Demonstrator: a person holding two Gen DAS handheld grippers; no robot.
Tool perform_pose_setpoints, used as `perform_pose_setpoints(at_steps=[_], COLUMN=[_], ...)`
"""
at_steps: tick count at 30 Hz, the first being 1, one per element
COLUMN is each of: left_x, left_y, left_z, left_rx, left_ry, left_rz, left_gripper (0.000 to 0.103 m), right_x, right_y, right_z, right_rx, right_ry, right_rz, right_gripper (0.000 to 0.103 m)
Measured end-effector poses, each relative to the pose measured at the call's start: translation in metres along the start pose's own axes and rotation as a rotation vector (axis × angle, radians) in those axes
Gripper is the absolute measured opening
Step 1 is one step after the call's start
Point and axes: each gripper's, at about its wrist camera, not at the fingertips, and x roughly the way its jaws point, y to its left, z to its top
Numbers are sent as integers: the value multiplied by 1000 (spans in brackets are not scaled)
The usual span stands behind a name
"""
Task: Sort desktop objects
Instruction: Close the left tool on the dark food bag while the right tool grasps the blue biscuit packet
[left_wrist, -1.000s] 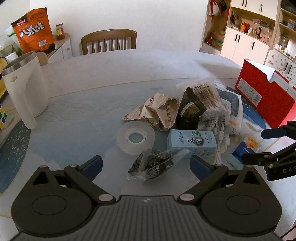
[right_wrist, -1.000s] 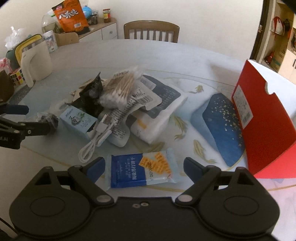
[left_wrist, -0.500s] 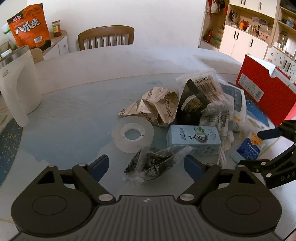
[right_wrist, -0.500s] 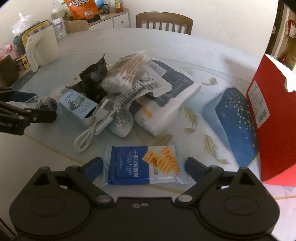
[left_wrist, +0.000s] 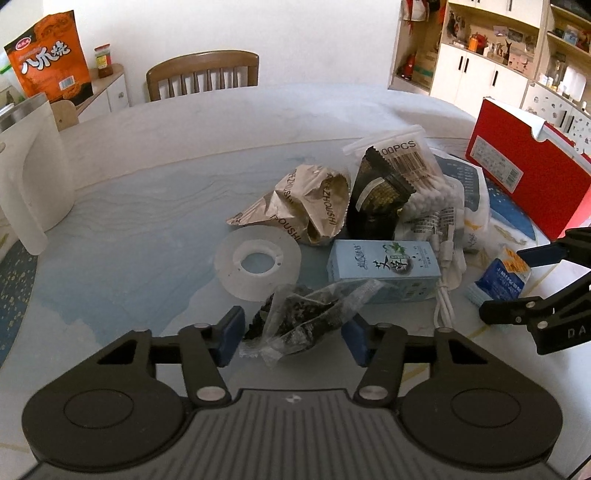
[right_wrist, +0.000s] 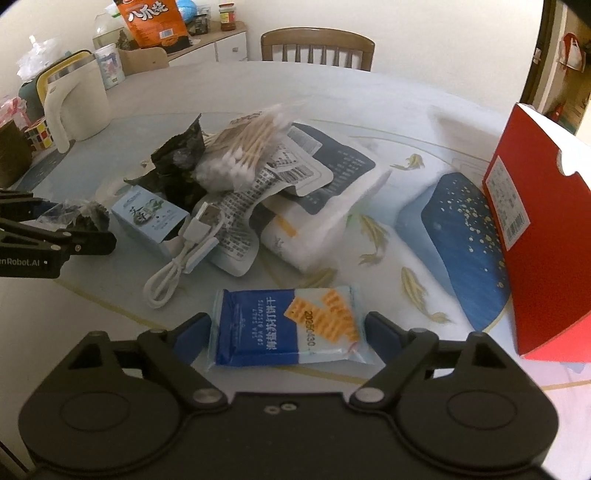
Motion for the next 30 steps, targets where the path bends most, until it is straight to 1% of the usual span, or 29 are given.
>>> perform_pose_setpoints(at_steps=[4, 6, 8, 12, 15, 30], left_x=[-1, -2, -2, -5, -9, -39], left_y=[0, 0, 1, 2, 3, 6], left_z=[0, -1, -1, -1, -3, -11], left_rx=[-8, -13, -21, -33, -42, -82], left_ry=[-3, -6, -7, -15, -22, -60], left_rz=[9, 12, 18, 19, 24, -10], left_gripper=[51, 45, 44, 38, 37, 36], right_x=[-3, -4, -6, -10, -14, -43], right_y=[-1, -1, -1, 0, 2, 9], right_z=[-1, -2, -2, -1, -2, 1], right_rx=[19, 29, 28, 31, 32, 57], right_ry=[3, 6, 5, -1, -2, -32], right_rz=[-17, -21, -32, -46, -54, -85], right_gripper=[84, 83, 82, 82, 82, 82])
